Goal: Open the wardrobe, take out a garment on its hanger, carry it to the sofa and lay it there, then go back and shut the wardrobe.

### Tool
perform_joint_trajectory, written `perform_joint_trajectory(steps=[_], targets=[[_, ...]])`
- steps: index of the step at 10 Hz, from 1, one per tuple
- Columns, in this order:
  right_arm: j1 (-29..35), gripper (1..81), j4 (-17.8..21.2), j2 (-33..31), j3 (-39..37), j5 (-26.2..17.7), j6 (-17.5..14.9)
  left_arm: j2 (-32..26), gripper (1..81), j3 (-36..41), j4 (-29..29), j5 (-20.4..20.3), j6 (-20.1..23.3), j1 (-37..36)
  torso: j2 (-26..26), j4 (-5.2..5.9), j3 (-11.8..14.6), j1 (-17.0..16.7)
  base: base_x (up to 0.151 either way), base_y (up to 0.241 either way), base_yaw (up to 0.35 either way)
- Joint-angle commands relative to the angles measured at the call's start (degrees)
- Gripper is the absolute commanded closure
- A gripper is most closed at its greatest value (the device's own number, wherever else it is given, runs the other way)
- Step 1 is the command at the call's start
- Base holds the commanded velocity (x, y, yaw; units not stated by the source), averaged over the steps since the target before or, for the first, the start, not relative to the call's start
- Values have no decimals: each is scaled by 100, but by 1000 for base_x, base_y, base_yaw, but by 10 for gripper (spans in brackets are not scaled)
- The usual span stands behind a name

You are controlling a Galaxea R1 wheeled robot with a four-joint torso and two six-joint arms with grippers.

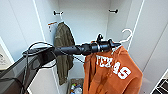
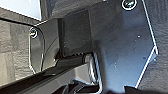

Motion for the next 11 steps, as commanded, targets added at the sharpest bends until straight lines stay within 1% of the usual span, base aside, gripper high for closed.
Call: perform_joint_trajectory(steps=[1,3,6,9,11], targets=[[242,10,41,37,21,-323,-13,-221,811,657,56,-363,264,-923,0,0,0,0,0,0,0],[242,10,41,37,21,-314,-13,-450,811,912,38,-372,396,-669,0,0,0,0,0,0,0],[251,10,41,28,21,-315,-13,-679,811,1380,38,-363,703,-370,0,0,0,-2,0,0,0],[260,10,41,28,21,-315,-13,-610,811,1336,56,-328,792,-229,0,0,0,0,0,0,0],[260,10,50,28,21,-314,-13,-409,811,1188,56,-293,801,-185,0,0,0,-2,0,0,0]])
